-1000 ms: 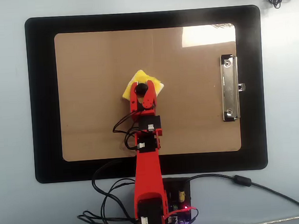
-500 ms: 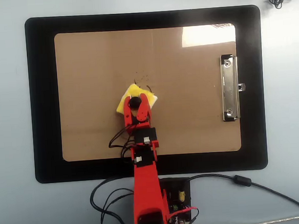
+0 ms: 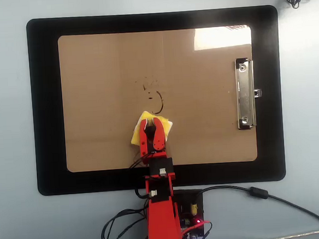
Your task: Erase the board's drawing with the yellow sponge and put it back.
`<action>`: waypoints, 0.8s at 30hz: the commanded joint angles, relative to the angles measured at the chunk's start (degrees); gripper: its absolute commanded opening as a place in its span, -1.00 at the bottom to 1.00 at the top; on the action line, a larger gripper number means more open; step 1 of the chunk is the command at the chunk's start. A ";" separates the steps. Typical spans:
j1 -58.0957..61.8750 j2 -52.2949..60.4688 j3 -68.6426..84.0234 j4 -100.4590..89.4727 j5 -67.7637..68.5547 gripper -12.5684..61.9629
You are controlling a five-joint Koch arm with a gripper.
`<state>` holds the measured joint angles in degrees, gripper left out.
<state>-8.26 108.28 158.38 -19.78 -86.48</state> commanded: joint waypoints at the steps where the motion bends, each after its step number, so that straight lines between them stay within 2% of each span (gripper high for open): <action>1: -0.44 4.66 0.35 -0.35 -0.53 -0.88; 8: 2.72 -15.56 -19.25 -0.97 -0.09 -0.88; 12: 6.50 -22.94 -27.95 -0.88 0.79 -0.88; 15: 10.37 -22.15 -26.54 -0.70 4.13 -0.88; 21: 11.25 -8.70 -5.62 -7.12 5.36 -0.88; 24: 11.34 -8.61 -3.08 -9.67 5.36 -0.88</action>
<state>2.46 99.23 155.39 -27.42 -83.06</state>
